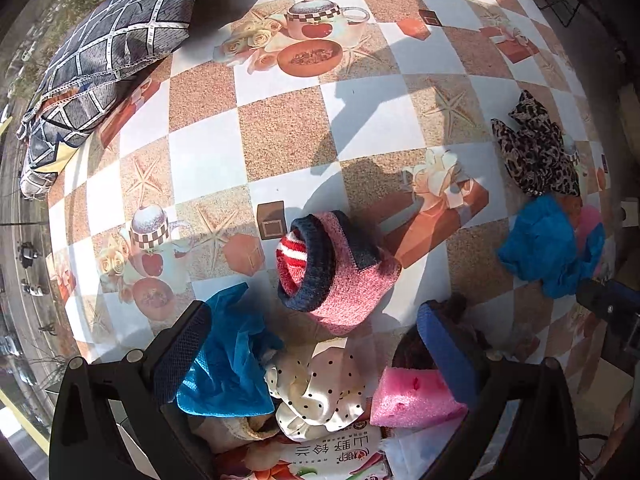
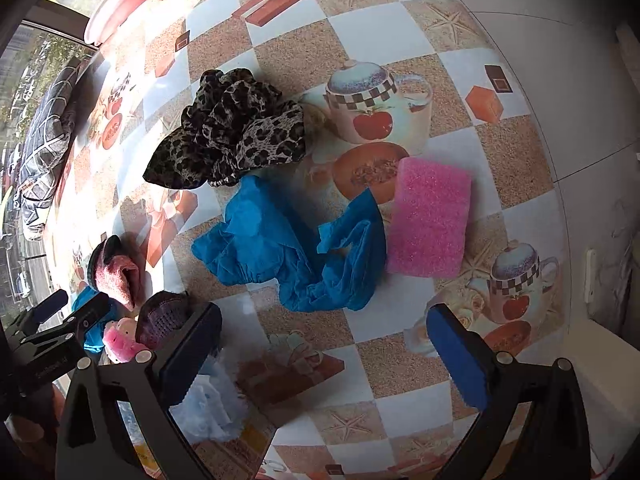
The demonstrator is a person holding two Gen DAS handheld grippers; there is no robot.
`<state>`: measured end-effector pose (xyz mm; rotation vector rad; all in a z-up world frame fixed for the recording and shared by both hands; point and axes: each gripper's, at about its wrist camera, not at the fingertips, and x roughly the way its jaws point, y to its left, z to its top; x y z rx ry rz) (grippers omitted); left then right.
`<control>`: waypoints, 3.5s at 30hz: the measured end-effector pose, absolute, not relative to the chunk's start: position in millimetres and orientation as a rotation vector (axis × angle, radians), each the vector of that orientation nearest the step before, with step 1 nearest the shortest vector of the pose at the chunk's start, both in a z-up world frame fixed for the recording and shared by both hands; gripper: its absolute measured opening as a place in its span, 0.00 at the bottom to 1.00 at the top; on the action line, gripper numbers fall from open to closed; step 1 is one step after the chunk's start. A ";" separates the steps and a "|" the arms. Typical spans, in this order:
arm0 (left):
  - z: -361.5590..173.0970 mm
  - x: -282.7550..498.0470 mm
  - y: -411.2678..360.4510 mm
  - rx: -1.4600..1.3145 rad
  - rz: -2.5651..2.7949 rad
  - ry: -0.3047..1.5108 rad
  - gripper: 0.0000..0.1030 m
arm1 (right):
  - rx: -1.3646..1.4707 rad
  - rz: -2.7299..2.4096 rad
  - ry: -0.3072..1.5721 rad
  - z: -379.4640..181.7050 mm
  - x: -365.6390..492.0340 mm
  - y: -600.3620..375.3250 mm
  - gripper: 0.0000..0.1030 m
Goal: Organize soft objects
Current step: 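Grasp the pink knit hat with the left tool while the right tool grasps the blue cloth, then carry the hat and blue cloth with both tools over the white box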
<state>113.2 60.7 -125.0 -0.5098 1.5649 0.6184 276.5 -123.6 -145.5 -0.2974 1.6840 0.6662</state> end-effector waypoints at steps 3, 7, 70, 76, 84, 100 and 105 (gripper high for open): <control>-140.0 121.2 67.5 -0.524 0.614 1.566 1.00 | -0.315 0.666 1.670 -160.9 280.3 -110.0 1.00; -158.6 126.5 70.8 -0.519 0.615 1.580 1.00 | -0.385 0.630 1.634 -172.6 279.9 -96.2 1.00; -30.2 131.4 -12.0 -0.382 0.511 1.303 0.31 | -0.209 0.839 1.573 -101.3 281.1 -172.7 0.07; -2.5 139.8 -60.3 -0.343 0.431 1.276 0.31 | -0.194 0.846 1.562 -85.0 279.9 -202.8 0.07; 15.3 148.6 -135.9 -0.247 0.313 1.273 0.31 | -0.179 0.852 1.556 -72.8 277.5 -240.8 0.07; 8.5 86.8 -230.4 -0.131 0.068 1.316 0.32 | -0.180 0.802 1.577 -77.2 226.3 -307.2 0.07; 15.9 40.5 -229.5 -0.113 0.041 1.291 0.32 | -0.135 0.760 1.613 -75.6 177.9 -319.1 0.07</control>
